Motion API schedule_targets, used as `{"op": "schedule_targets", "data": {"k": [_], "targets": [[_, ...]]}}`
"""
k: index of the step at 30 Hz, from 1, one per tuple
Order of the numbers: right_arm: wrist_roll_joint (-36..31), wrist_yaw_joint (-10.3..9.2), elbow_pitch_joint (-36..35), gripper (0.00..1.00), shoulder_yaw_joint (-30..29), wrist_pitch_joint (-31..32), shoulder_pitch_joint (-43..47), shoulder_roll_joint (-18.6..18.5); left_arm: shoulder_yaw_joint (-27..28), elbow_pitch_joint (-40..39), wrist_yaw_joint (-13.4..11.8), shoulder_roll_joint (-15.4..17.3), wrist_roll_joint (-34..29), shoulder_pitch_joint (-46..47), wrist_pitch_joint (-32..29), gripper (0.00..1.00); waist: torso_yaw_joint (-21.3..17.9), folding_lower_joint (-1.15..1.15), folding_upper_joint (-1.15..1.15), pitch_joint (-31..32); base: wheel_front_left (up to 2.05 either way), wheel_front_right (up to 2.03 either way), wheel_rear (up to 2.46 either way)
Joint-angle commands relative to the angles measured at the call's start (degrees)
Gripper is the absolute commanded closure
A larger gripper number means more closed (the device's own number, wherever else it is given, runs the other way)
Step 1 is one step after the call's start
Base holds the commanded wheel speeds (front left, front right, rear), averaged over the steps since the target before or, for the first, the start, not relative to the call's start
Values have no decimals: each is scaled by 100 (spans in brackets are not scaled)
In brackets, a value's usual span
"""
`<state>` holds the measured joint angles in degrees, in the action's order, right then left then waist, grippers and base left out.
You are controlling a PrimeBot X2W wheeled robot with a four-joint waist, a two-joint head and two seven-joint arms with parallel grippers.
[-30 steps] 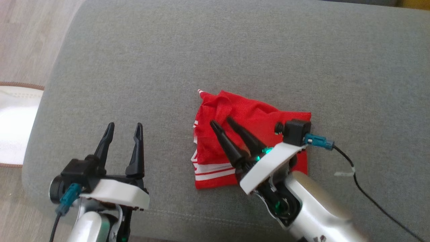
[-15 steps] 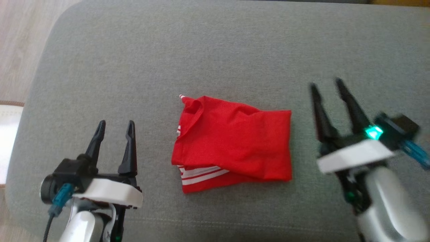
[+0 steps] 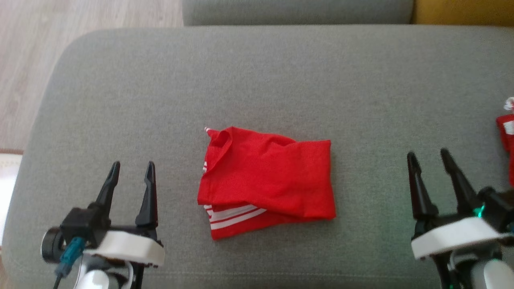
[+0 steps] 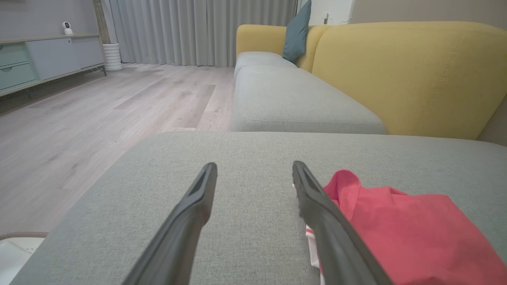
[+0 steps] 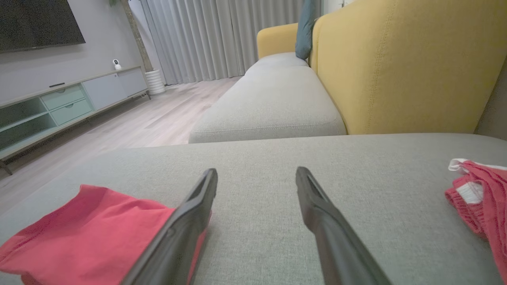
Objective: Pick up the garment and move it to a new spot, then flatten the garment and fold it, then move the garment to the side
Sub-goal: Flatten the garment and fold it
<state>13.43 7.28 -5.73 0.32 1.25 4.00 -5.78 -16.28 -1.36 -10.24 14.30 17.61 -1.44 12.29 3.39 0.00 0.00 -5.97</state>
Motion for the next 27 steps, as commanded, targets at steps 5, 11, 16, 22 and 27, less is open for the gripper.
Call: {"op": "schedule_targets", "data": {"k": [5,11,16,22,27], "targets": [[-11,21,-372,0,76,154,289,76,167,-262,-136,162,-62,-93,-24,0,-48,0,0,351,0,0,0],[-31,21,-435,0,-5,243,555,145,159,-311,-190,214,-35,-282,-131,0,-63,0,0,499,0,0,0],[-53,21,-478,0,-36,253,637,180,148,-327,-203,230,-9,-323,-181,0,-54,0,0,505,0,0,0],[-95,21,-519,0,-51,270,649,216,132,-328,-225,249,0,-320,-211,0,-47,0,0,481,0,0,0],[-115,21,-523,0,-53,269,646,231,123,-366,-253,256,6,-323,-221,0,-50,0,0,474,0,0,0]]}}
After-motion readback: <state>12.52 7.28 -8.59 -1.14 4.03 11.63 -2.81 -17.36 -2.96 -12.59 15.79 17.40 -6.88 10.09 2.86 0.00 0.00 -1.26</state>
